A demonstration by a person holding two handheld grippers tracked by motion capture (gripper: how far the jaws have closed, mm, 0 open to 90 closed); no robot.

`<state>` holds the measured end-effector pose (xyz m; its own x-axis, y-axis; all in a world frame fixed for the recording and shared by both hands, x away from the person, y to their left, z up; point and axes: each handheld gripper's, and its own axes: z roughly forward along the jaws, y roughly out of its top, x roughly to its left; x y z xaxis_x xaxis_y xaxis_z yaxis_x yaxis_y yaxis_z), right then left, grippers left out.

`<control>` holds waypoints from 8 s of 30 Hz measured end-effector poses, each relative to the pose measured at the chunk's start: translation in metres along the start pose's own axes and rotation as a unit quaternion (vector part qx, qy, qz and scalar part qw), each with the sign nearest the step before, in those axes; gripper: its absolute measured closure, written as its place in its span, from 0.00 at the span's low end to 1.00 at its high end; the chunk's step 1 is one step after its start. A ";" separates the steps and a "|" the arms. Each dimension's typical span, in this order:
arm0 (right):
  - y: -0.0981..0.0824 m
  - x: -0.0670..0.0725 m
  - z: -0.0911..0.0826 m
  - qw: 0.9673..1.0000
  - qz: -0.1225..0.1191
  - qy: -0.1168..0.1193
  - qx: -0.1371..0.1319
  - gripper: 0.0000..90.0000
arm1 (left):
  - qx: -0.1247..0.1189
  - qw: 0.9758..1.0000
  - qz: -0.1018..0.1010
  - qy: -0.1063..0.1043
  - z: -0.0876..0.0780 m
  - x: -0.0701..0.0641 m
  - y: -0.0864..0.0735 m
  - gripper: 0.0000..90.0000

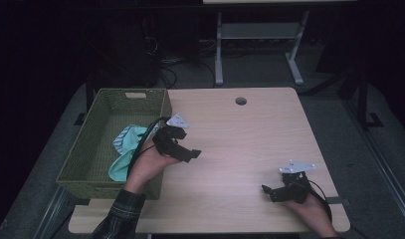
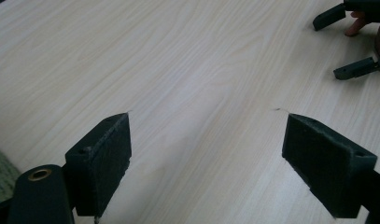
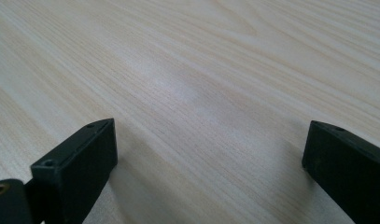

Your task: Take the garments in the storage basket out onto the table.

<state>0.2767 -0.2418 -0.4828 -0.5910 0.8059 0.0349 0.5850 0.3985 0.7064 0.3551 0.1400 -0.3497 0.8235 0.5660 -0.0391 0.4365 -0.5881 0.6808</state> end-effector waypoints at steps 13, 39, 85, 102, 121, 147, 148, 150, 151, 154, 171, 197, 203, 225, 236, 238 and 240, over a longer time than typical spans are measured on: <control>0.000 0.000 0.000 1.000 -0.001 0.000 0.000 0.03 | -0.008 1.000 -0.003 0.012 -0.015 0.009 -0.003 0.17; 0.000 0.000 0.000 1.000 -0.002 -0.001 -0.001 0.03 | -0.020 0.999 -0.032 0.035 -0.044 0.029 -0.018 0.17; 0.000 0.000 0.000 1.000 -0.002 0.000 -0.001 0.03 | -0.032 0.987 -0.100 0.117 -0.082 0.082 -0.066 0.22; 0.000 0.000 0.000 1.000 -0.002 0.000 -0.001 0.03 | 0.009 0.983 -0.121 0.138 -0.059 0.100 -0.083 0.22; 0.000 0.000 0.000 1.000 -0.001 0.000 -0.001 0.03 | 0.075 0.977 -0.144 0.138 -0.027 0.113 -0.101 0.16; 0.000 0.000 0.000 1.000 -0.002 0.000 -0.001 0.03 | 0.103 0.969 -0.193 0.115 -0.033 0.117 -0.107 0.86; 0.000 0.000 0.000 1.000 -0.002 0.000 -0.001 0.03 | 0.102 0.970 -0.190 0.114 -0.034 0.117 -0.107 0.87; 0.000 0.000 0.000 1.000 -0.002 0.000 -0.001 0.03 | 0.094 0.971 -0.186 0.114 -0.036 0.116 -0.105 0.87; 0.000 0.000 0.000 1.000 -0.001 0.000 -0.001 0.03 | 0.089 0.972 -0.187 0.114 -0.037 0.115 -0.105 0.87; 0.000 0.000 0.000 1.000 -0.001 0.000 -0.001 0.03 | 0.076 0.973 -0.185 0.112 -0.041 0.115 -0.103 0.87; 0.000 0.000 0.000 1.000 -0.001 0.000 -0.001 0.03 | -0.025 0.975 -0.192 0.108 -0.073 0.110 -0.095 0.87; 0.000 0.000 0.000 1.000 0.001 0.000 0.000 0.03 | -0.158 0.968 -0.182 0.066 -0.135 0.101 -0.070 0.87; 0.000 0.000 0.000 1.000 0.000 0.000 0.000 0.03 | -0.181 0.967 -0.175 0.045 -0.145 0.100 -0.060 0.87; 0.000 0.000 0.000 1.000 0.001 0.000 0.000 0.03 | -0.210 0.969 -0.132 0.025 -0.155 0.082 -0.011 0.87; 0.000 0.000 0.000 1.000 0.001 0.000 0.000 0.03 | -0.220 0.969 -0.112 0.001 -0.136 0.067 0.017 0.87; 0.000 0.000 0.000 1.000 0.000 0.000 0.000 0.03 | -0.220 0.969 -0.110 -0.003 -0.131 0.064 0.020 0.87; 0.000 0.000 0.000 1.000 0.001 0.000 0.000 0.03 | -0.221 0.969 -0.109 -0.005 -0.128 0.062 0.021 0.87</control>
<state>0.2768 -0.2418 -0.4828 -0.5905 0.8062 0.0361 0.5854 0.3971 0.7068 0.3690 0.2367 -0.2436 0.7333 0.6421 -0.2237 0.4056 -0.1490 0.9018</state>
